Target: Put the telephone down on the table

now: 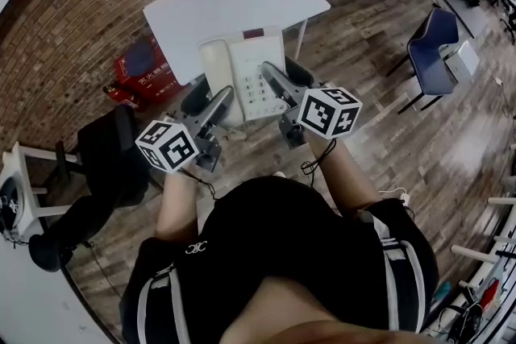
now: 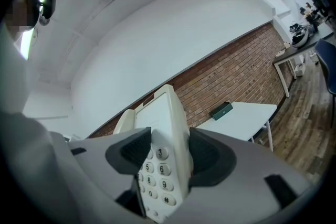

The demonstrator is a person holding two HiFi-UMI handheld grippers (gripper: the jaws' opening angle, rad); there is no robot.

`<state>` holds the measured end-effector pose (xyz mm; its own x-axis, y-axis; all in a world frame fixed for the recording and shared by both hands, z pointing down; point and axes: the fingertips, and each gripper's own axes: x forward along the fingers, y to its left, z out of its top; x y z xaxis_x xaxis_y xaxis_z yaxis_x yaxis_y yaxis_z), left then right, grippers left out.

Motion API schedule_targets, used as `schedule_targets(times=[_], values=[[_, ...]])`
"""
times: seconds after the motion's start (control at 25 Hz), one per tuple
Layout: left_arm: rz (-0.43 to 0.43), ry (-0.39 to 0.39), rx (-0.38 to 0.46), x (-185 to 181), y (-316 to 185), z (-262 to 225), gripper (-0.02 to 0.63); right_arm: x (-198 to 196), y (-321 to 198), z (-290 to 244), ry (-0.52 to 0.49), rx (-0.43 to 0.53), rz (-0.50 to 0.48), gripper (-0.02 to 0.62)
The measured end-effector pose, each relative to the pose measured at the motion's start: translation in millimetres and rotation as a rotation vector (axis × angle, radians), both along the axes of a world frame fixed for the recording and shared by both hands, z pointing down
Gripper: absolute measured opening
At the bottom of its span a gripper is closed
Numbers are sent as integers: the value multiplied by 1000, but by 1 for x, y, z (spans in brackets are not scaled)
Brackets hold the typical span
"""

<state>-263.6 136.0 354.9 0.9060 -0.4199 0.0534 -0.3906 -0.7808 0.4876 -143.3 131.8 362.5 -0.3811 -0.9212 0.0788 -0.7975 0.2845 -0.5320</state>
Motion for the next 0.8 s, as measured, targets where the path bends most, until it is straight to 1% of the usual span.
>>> schedule_targets(times=[0.28,0.44,0.8], values=[[13,-4,11,27,2,-3,290,27,3,-1,-14,7,12,209],[14,-2,31,44,3,-5,290,45,4,-2,-24,24,15,209],[8,23,67,73,6,-7,290,74,7,-7,-1,65,18,209]])
